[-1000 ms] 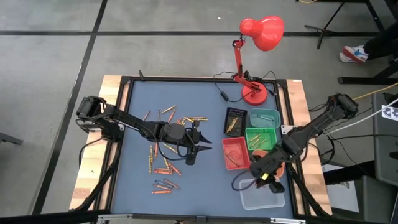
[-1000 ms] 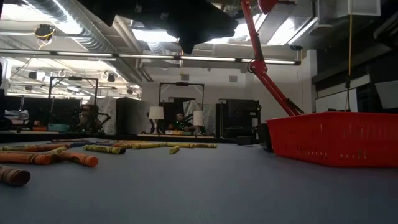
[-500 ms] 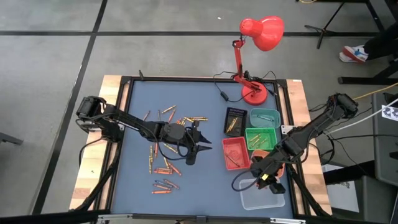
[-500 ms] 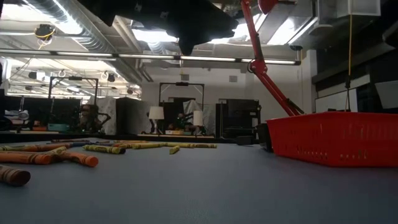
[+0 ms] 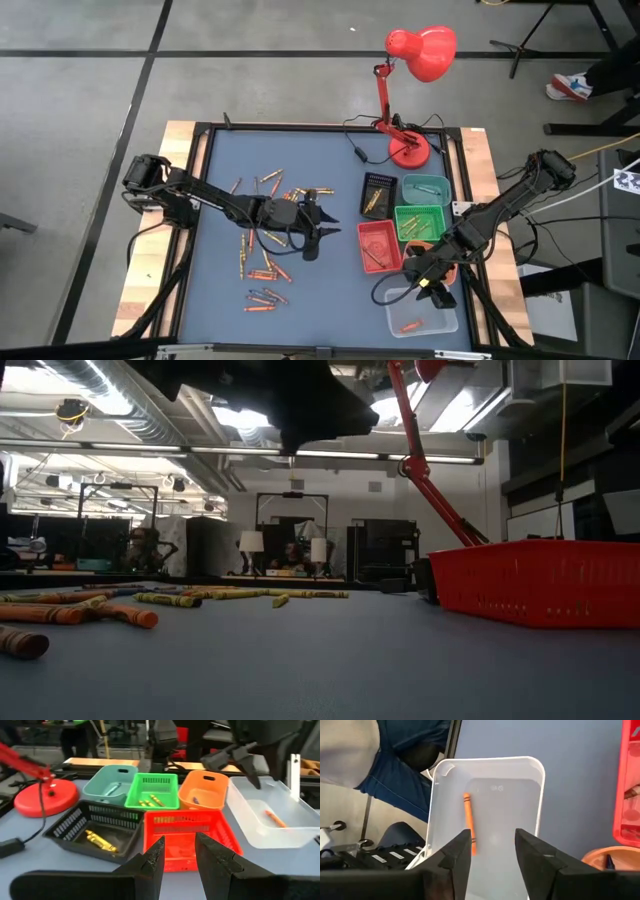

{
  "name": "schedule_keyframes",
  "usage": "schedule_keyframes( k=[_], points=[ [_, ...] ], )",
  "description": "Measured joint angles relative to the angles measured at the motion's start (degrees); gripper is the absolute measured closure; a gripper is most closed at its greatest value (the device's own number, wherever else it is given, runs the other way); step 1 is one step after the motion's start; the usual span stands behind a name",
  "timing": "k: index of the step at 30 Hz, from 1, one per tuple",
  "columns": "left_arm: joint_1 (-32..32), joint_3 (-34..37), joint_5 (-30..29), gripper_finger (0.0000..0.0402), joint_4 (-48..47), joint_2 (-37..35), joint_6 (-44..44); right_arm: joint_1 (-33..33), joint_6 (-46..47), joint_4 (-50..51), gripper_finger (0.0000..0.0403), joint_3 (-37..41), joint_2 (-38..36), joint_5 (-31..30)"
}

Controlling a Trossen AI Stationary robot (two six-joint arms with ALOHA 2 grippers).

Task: Sort crayons
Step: Put the yellow green crayon into the green basket

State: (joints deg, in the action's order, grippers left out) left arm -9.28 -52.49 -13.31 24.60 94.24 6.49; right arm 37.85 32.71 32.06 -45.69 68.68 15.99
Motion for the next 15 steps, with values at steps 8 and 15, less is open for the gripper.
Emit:
schedule_keyframes(
  k=[8,15],
  points=[
    [0.00,-3.42,-4.26,0.0313,-8.68,0.04,5.44,-0.02,-2.48,0.00,0.0251,-0.76,-0.97,-0.39],
    [0.00,-15.18,-6.07,0.0315,-29.00,0.04,8.02,-0.11,-14.58,0.97,0.0251,-2.10,-7.90,-11.29]
  ],
)
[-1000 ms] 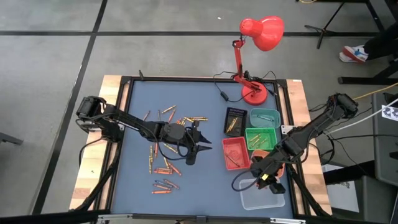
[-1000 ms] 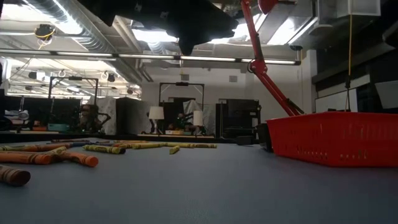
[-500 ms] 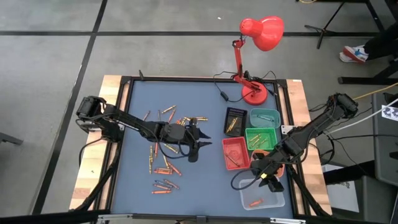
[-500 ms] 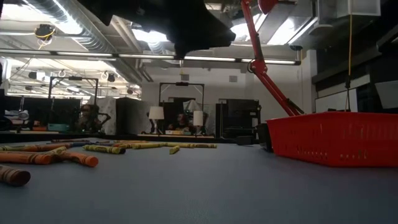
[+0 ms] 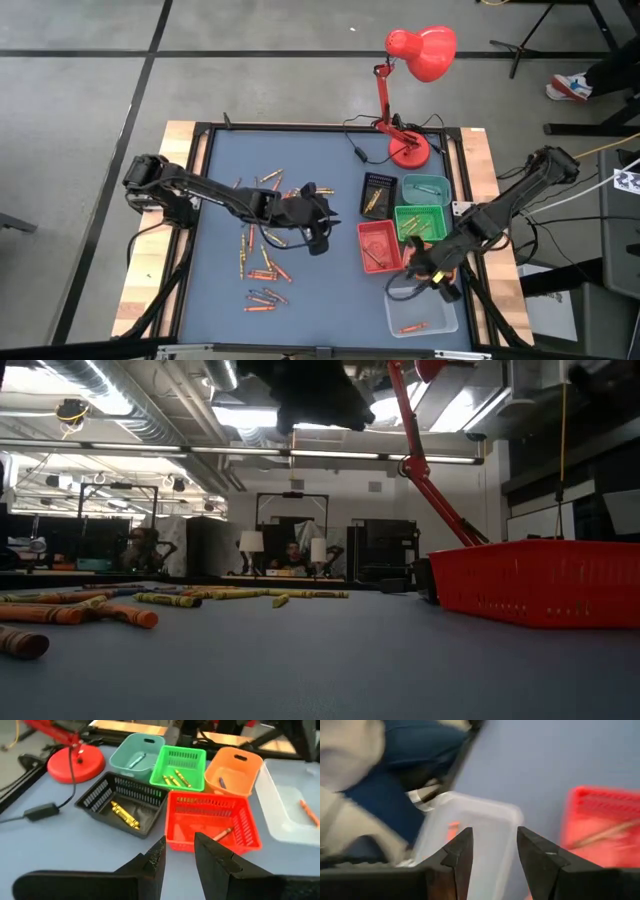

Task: Sort crayons
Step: Put the yellow green crayon into the green basket

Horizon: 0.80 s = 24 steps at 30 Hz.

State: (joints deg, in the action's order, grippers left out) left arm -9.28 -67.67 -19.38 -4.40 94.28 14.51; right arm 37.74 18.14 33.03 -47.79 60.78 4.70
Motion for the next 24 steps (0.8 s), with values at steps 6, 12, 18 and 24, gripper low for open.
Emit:
schedule_keyframes(
  k=[6,12,18,24],
  points=[
    [-0.02,-3.11,-1.06,0.0315,-7.48,-0.04,15.92,0.00,-5.47,5.07,0.0251,0.00,-6.58,-23.19],
    [-0.72,-3.11,-1.10,0.0315,-19.11,0.73,30.20,0.00,-5.60,6.08,0.0251,0.00,-9.29,-36.18],
    [-0.94,-3.11,-1.04,0.0315,-26.02,4.54,37.93,0.07,-4.68,6.08,0.0251,0.00,-8.87,-36.09],
    [-0.72,-3.11,-2.57,0.0315,-25.98,9.48,38.82,0.09,-4.59,6.06,0.0251,-0.01,-7.81,-35.91]
  ],
)
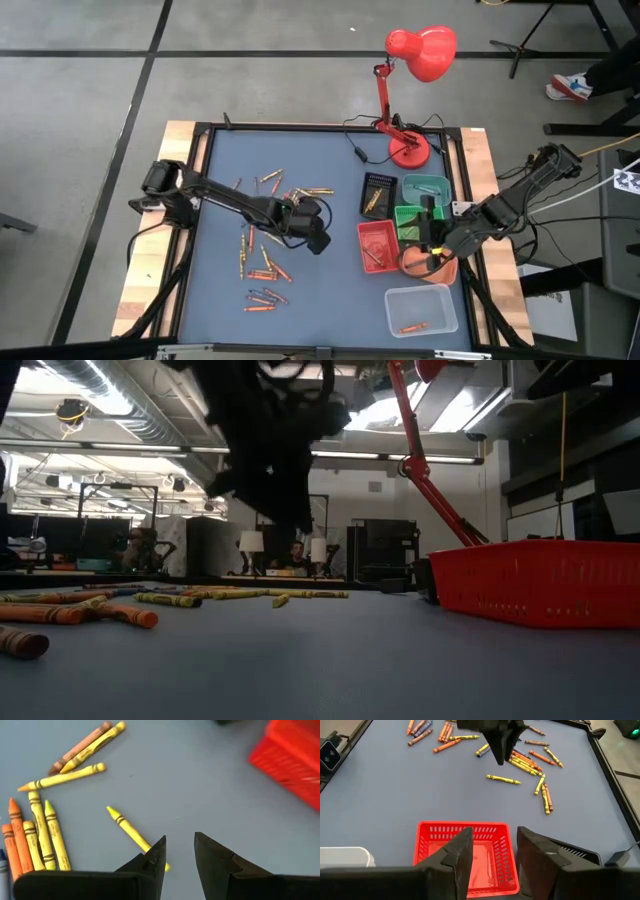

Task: Sort crayons
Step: Put the yellow green crayon into the green basket

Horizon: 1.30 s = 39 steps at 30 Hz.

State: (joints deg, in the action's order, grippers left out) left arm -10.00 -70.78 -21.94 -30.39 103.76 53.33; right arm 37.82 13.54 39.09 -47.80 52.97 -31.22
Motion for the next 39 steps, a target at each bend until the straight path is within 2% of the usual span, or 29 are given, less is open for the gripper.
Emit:
schedule_keyframes(
  k=[16,32,39],
  points=[
    [2.91,0.00,0.00,0.0316,-0.70,10.23,5.06,0.02,0.11,0.00,0.0251,-0.01,0.44,0.82],
    [3.04,-0.07,1.31,0.0316,-1.56,10.04,4.45,0.02,0.11,0.03,0.0251,-0.01,0.44,0.82],
    [3.04,-0.07,2.67,0.0359,-1.36,10.04,4.47,0.02,0.11,0.03,0.0251,-0.01,0.44,0.85]
  ],
)
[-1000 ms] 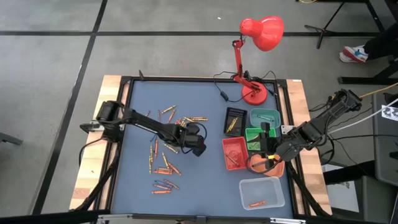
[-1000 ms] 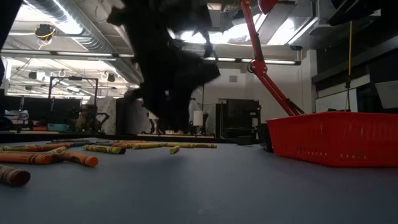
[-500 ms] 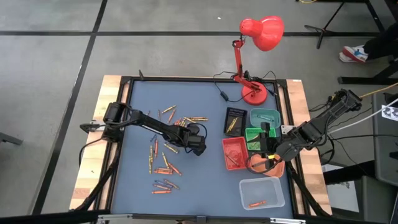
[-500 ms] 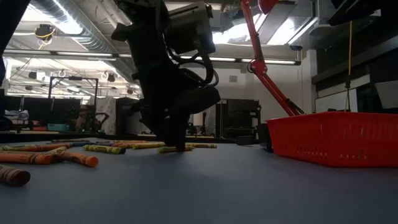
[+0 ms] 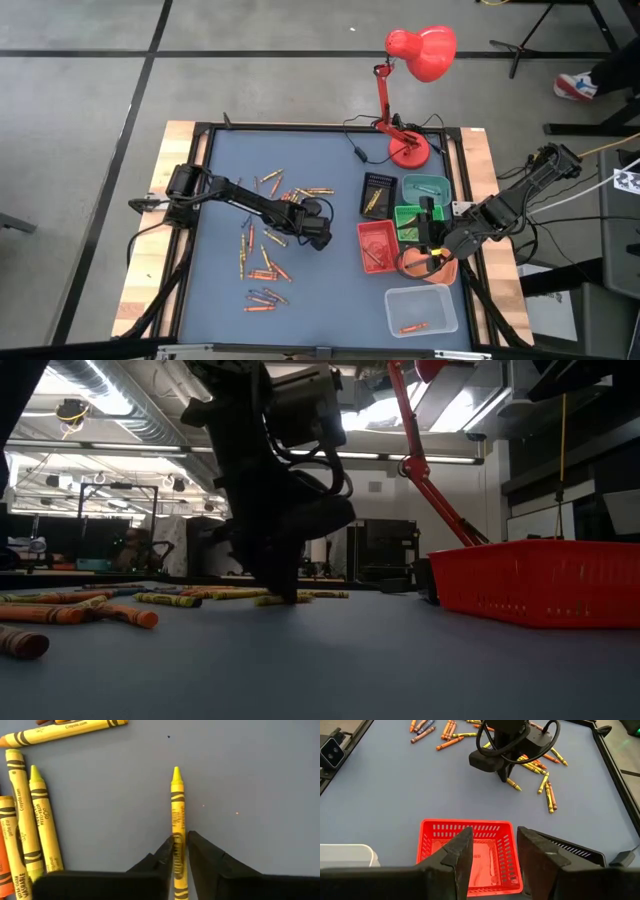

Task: Sort crayons
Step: Put the yellow green crayon into the green basket

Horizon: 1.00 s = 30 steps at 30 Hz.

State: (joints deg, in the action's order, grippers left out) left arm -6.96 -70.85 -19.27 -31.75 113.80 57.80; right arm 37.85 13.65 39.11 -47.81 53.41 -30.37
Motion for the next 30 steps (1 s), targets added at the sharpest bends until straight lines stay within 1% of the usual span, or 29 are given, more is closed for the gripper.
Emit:
schedule_keyframes(
  k=[4,11,16,22,26,30],
  points=[
    [0.00,0.07,0.09,0.0393,2.00,-0.07,-1.75,0.00,0.00,0.00,0.0251,0.00,0.00,0.00],
    [0.09,0.15,0.89,0.0393,9.93,0.04,-5.95,0.00,0.51,0.00,0.0251,0.00,0.00,0.00],
    [0.11,0.15,0.81,0.0399,19.52,0.04,-9.83,0.00,2.88,0.00,0.0251,0.00,0.00,0.02],
    [0.09,0.13,0.88,0.0397,31.33,0.04,-13.48,0.00,5.38,0.00,0.0251,0.00,0.00,0.03],
    [0.09,0.13,2.62,0.0397,40.56,0.04,-16.52,0.00,6.62,0.01,0.0251,0.00,0.00,0.04],
    [0.07,0.11,3.85,0.0397,50.31,0.04,-21.43,0.00,7.99,0.00,0.0251,-0.01,0.00,0.02]
  ],
)
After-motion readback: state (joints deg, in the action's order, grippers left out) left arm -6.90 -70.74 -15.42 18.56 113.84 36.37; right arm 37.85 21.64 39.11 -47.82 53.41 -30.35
